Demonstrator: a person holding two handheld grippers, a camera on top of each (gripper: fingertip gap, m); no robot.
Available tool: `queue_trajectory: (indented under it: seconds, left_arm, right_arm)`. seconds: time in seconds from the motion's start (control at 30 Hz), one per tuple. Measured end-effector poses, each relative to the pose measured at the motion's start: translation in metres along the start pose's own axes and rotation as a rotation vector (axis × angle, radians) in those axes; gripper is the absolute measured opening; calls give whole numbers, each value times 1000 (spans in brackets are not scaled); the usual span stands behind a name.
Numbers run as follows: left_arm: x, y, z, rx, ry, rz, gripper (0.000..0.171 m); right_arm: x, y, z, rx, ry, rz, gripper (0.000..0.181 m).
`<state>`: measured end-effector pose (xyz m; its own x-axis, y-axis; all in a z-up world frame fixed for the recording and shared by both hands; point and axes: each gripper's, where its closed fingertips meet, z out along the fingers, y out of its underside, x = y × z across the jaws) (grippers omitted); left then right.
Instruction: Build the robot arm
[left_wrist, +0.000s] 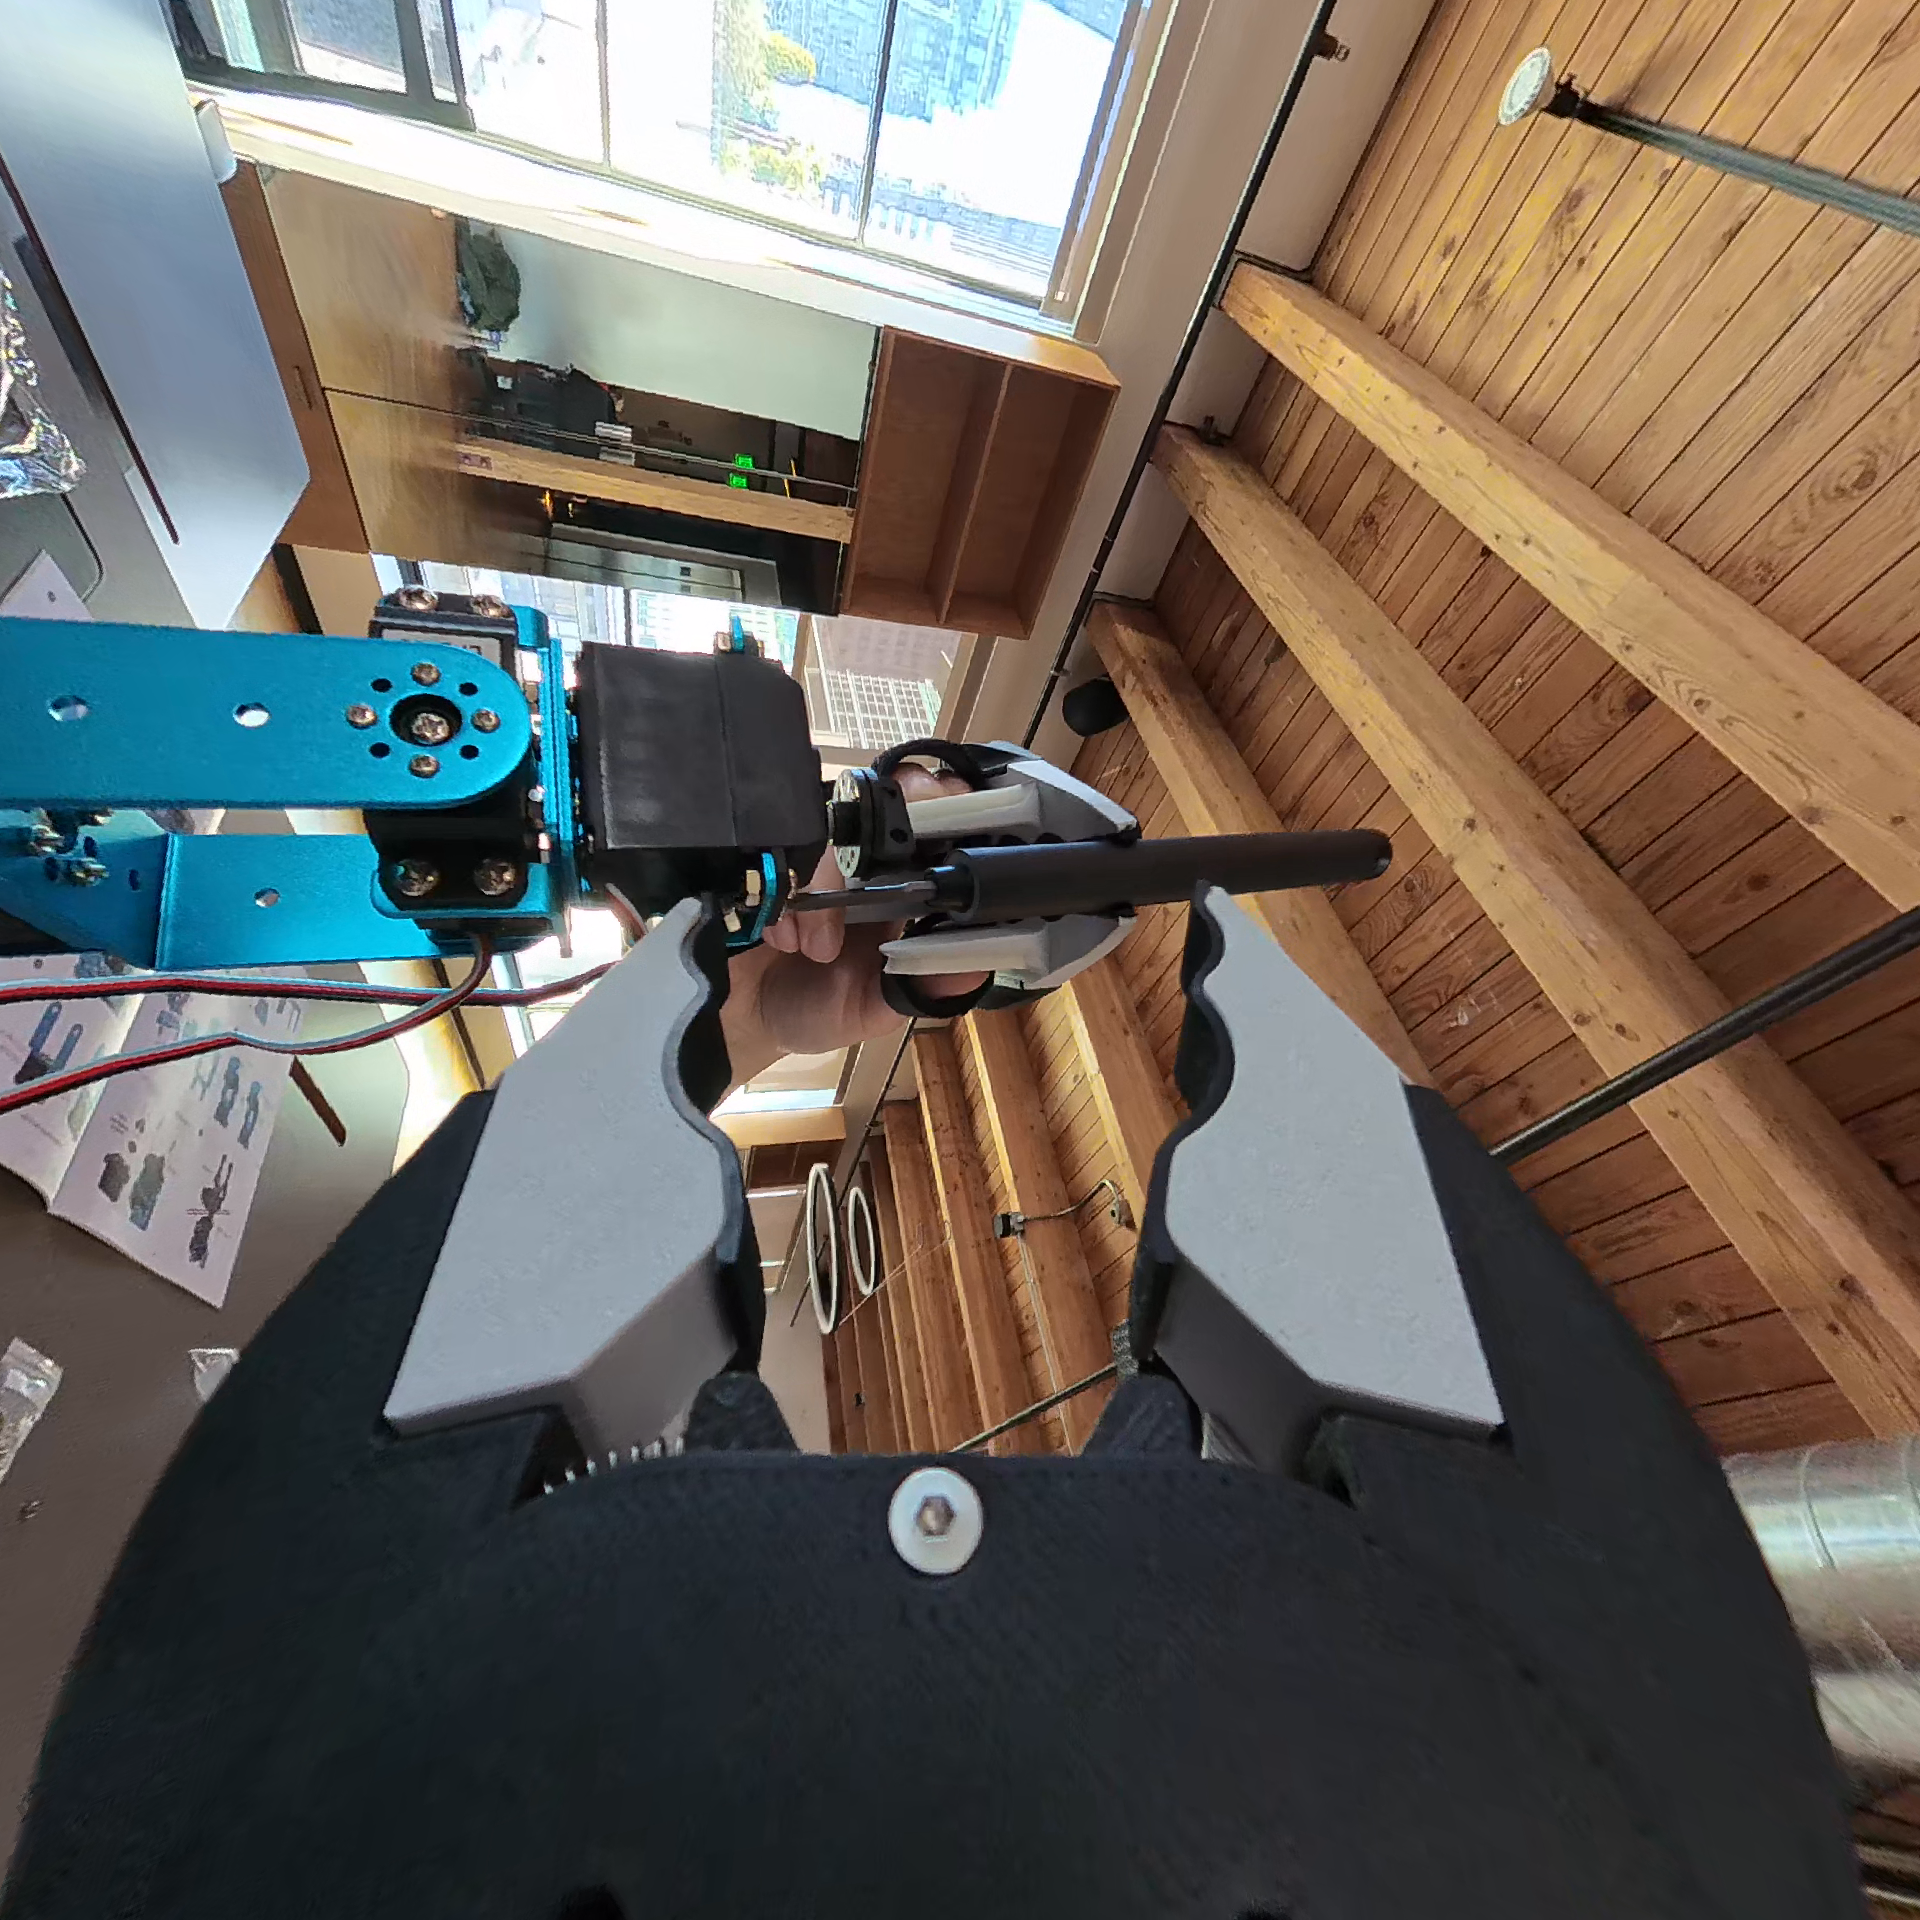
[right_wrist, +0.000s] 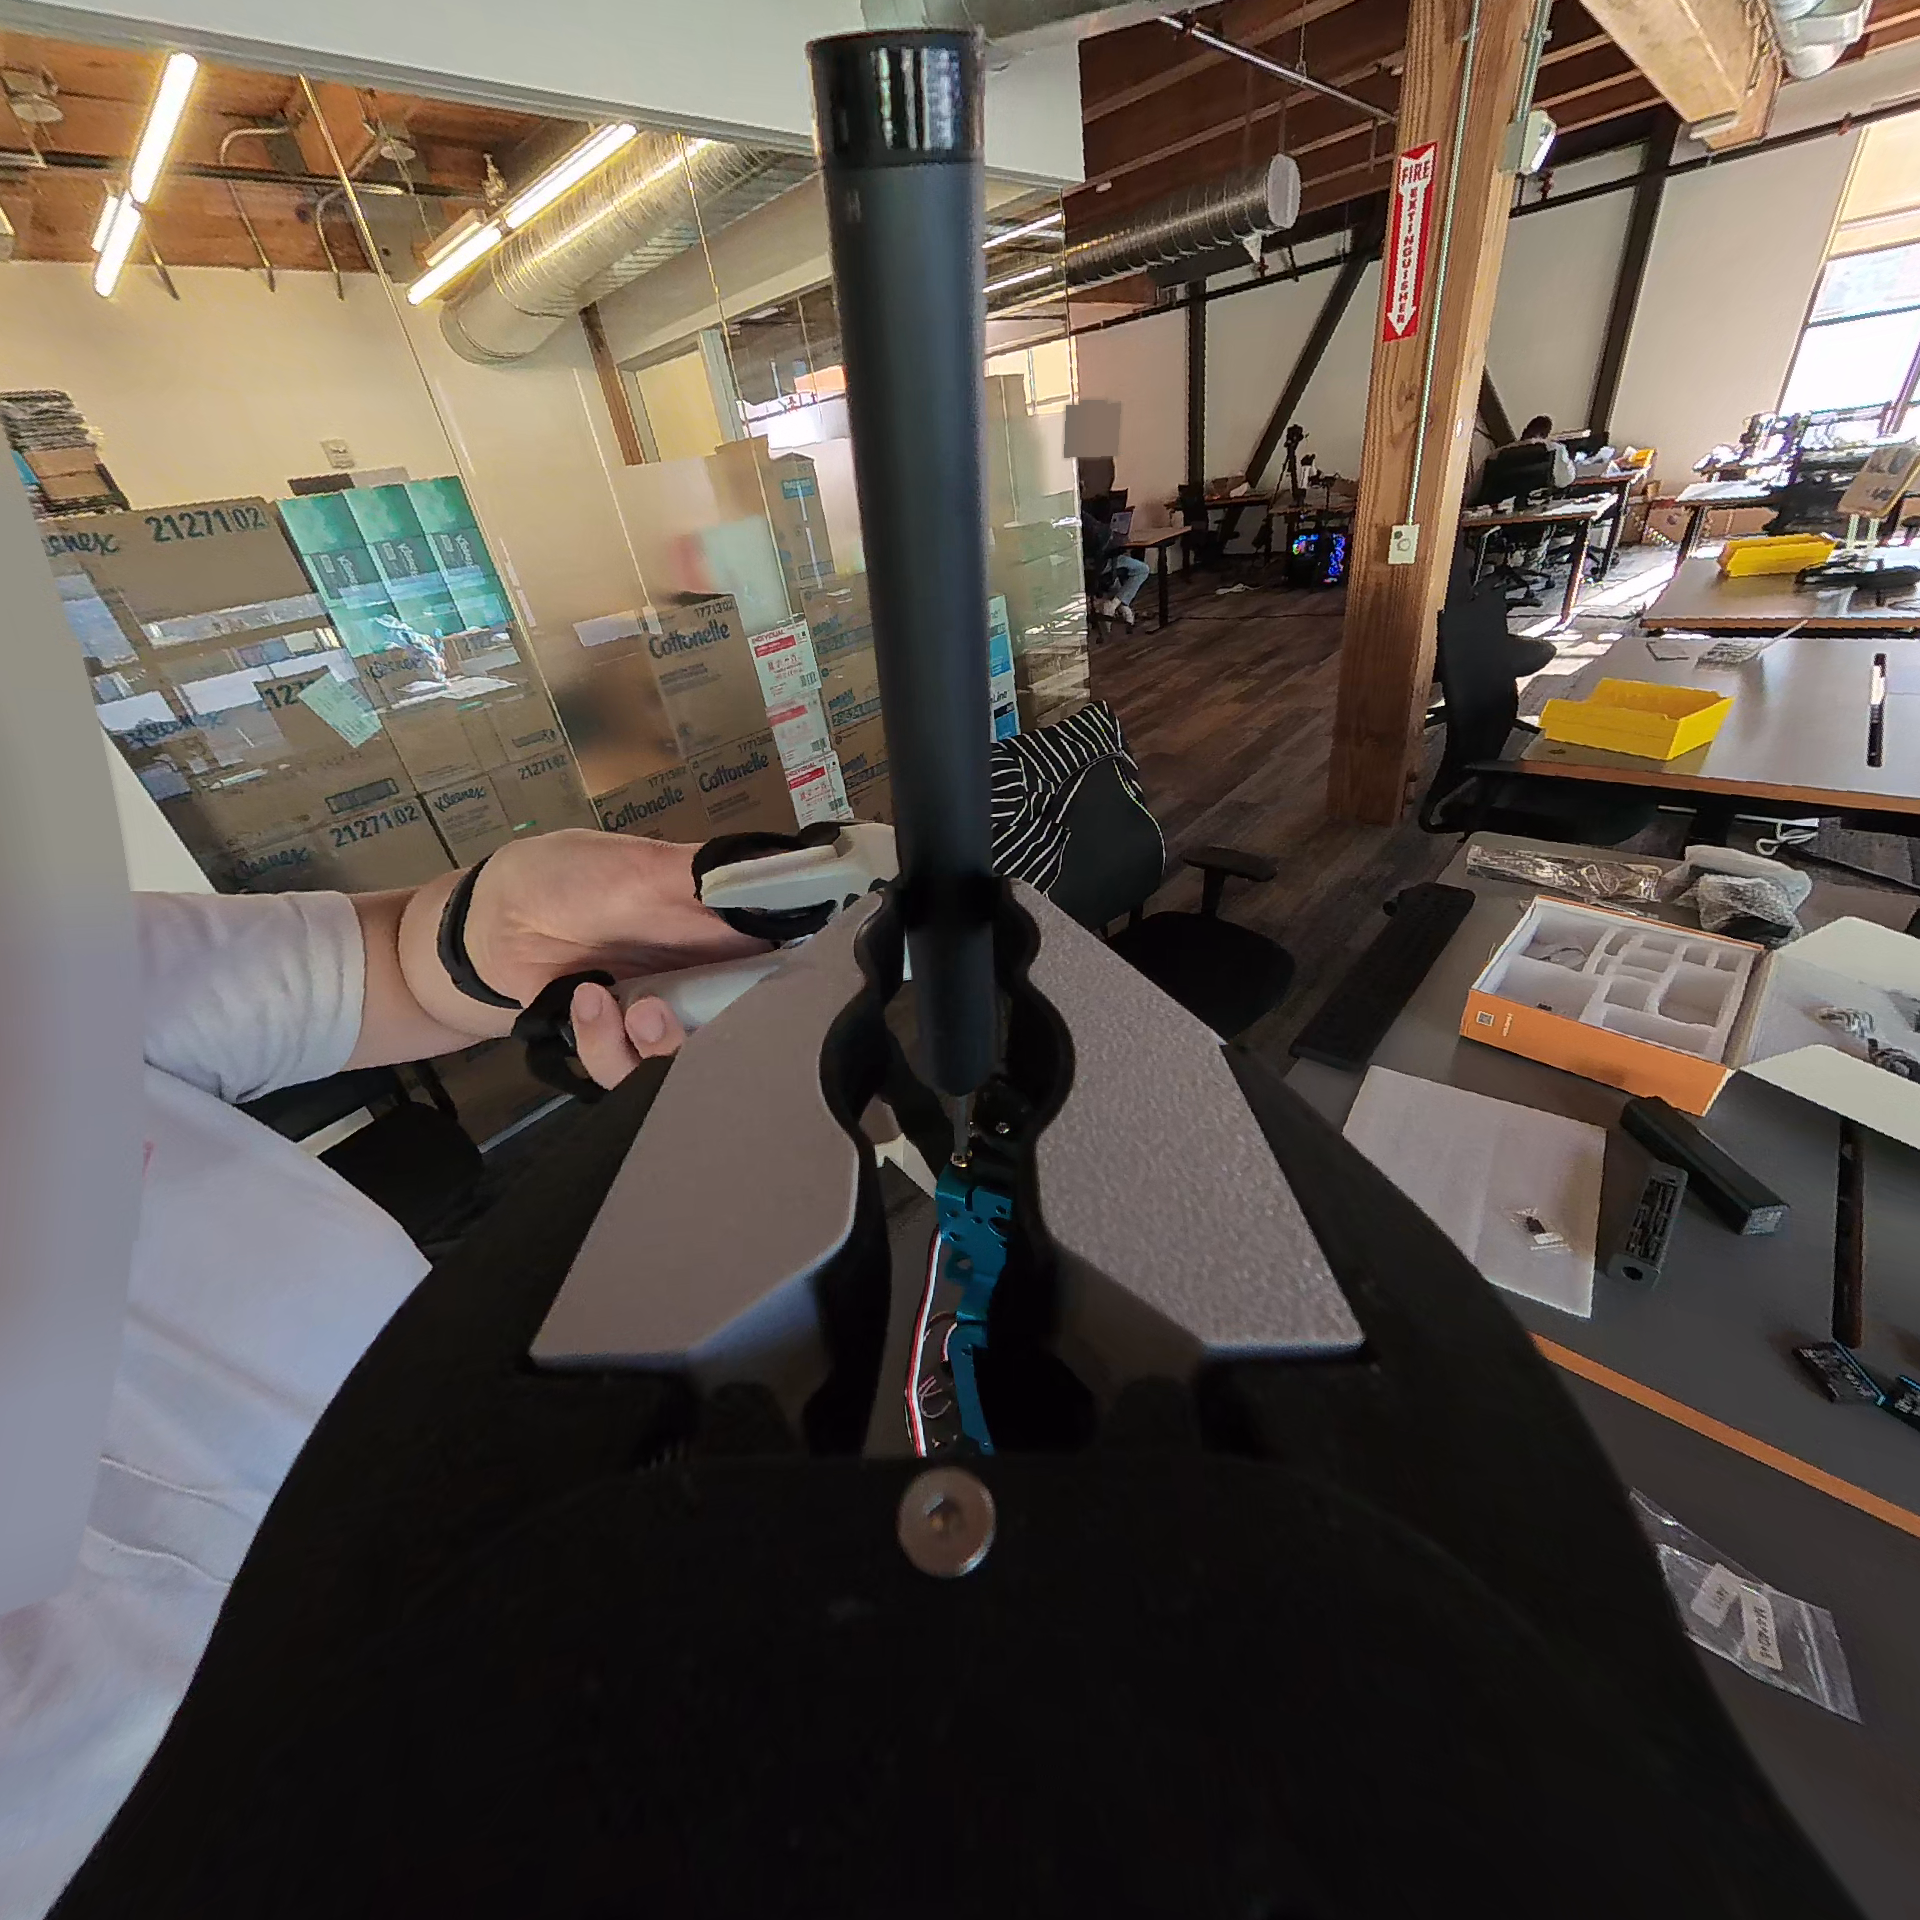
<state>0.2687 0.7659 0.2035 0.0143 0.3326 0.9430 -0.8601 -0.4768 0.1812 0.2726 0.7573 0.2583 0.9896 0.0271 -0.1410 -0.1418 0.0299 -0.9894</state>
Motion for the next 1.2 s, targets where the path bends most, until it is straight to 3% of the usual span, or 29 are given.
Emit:
queue_trajectory:
  seconds: [1.2]
  left_arm:
    - [2, -2, -2, 0, -3, 10, 87]
  right_arm:
    - [0, 0, -2, -9, 9, -7, 15]
